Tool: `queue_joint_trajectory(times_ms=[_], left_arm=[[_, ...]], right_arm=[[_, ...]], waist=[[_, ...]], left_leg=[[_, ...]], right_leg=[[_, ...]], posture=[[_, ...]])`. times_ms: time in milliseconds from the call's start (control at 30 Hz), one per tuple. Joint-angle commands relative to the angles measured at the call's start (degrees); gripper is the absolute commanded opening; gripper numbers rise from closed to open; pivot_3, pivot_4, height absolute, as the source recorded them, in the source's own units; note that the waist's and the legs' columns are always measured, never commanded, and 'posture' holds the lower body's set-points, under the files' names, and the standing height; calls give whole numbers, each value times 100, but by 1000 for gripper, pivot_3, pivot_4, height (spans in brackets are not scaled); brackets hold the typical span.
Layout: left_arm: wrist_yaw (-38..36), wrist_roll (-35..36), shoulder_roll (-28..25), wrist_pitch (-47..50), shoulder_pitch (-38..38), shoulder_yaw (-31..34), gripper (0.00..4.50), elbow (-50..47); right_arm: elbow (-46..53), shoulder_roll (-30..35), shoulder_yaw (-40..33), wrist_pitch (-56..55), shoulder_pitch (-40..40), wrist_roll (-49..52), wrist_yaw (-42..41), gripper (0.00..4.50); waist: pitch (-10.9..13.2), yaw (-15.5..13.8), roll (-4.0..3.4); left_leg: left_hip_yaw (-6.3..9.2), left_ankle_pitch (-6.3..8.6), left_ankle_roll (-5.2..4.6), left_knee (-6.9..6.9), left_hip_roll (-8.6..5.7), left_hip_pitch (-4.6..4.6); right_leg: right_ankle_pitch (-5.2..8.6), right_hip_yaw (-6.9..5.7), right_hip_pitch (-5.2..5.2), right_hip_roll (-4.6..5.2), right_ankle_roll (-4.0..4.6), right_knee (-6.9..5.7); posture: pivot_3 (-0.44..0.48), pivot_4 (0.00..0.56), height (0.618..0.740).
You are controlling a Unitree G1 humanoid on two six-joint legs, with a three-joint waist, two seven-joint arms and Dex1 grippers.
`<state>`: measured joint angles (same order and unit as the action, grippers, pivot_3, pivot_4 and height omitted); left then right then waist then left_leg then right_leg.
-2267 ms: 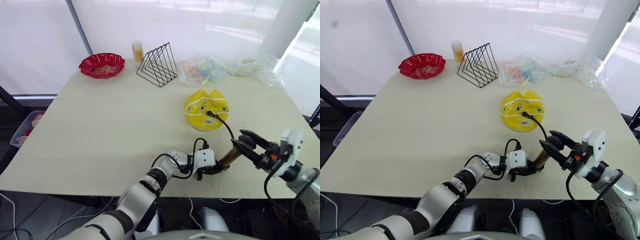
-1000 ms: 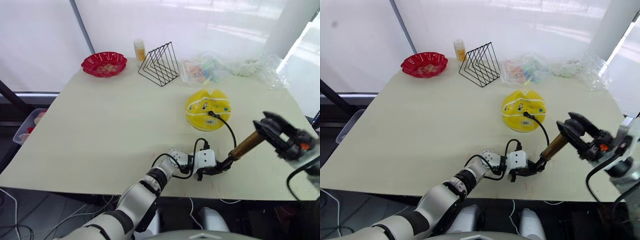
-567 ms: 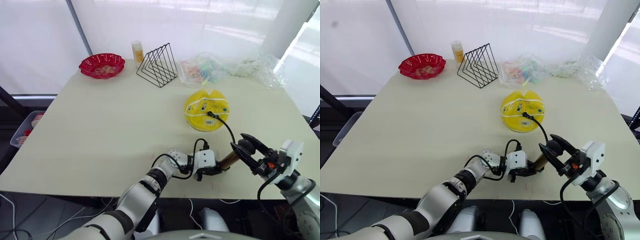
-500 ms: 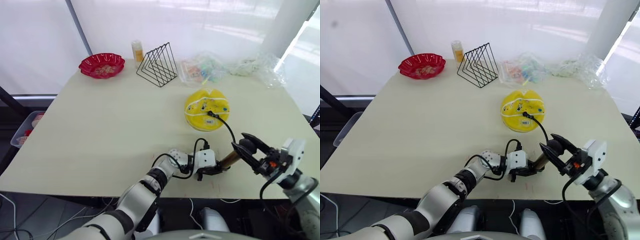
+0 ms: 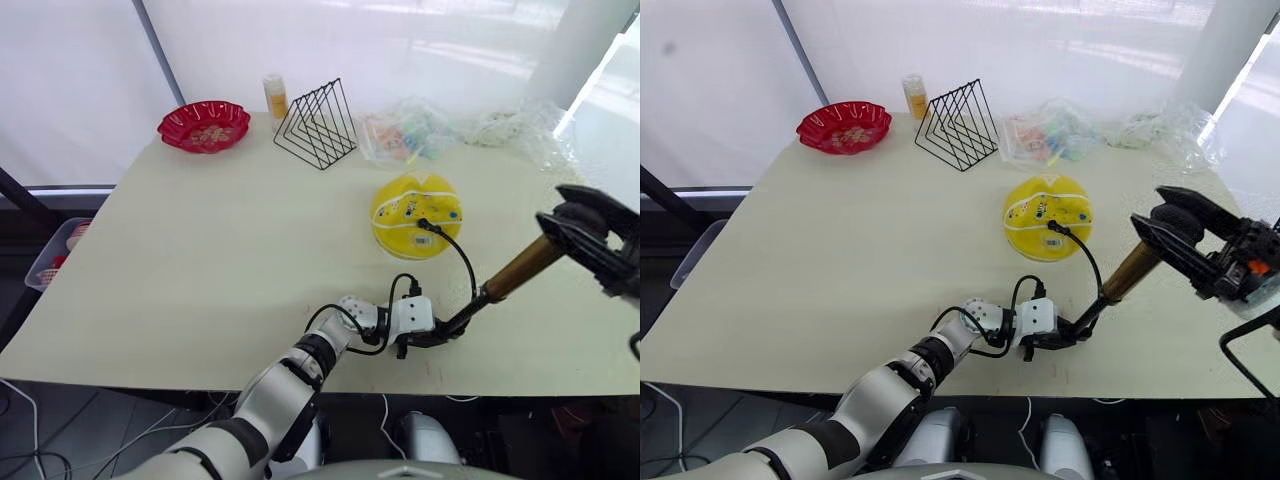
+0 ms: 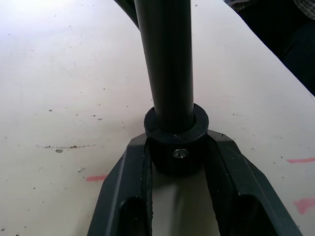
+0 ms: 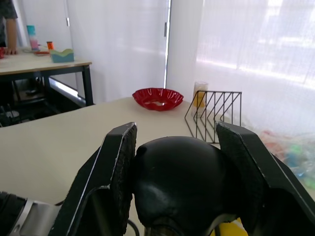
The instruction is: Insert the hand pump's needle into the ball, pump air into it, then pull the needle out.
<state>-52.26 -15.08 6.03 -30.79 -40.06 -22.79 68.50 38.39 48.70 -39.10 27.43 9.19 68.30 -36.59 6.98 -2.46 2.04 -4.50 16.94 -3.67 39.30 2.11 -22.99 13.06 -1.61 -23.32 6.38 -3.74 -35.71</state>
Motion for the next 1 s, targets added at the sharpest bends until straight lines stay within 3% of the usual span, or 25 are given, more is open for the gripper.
queue_joint_trajectory(times_ms=[33,200,367,567,733,1000], left_arm=[[-231,-544,-224,305,415,-432,1022,643],[-228,-541,-216,301,430,-431,1022,635],[-205,-535,-211,313,427,-408,1022,630],[-197,-527,-195,325,419,-399,1022,625],[-211,-531,-184,324,417,-400,1022,627],[-232,-555,-190,324,391,-416,1022,635]], right_arm=[[239,-223,-295,-189,147,-246,184,2072],[34,-1002,1071,-516,732,-1487,-71,2072],[-673,-1503,1987,-1061,951,-2549,-269,2072],[-1216,-1858,2576,-1667,1152,-3376,-379,2072],[-764,-1832,2094,-1745,964,-2947,-309,2072],[30,-736,178,-1012,258,-1065,258,2072]], waist=[[-1,-1,1],[-51,30,54],[-99,39,63],[-113,34,51],[-94,26,19],[-33,4,-48]], left_leg=[[2,0,0,-1,-1,0],[14,0,0,-1,7,18],[34,0,1,-3,27,32],[39,0,1,-6,31,31],[45,1,1,-7,16,27],[44,0,1,-4,0,7]], right_leg=[[0,-1,1,0,0,1],[1,-3,19,-15,-2,5],[1,-12,21,-35,-1,1],[2,-16,22,-41,2,1],[8,-3,17,-78,15,1],[8,-6,13,-64,13,3]], posture=[[0,150,737],[0,150,737],[0,150,737],[0,150,737],[0,150,737],[0,150,737]])
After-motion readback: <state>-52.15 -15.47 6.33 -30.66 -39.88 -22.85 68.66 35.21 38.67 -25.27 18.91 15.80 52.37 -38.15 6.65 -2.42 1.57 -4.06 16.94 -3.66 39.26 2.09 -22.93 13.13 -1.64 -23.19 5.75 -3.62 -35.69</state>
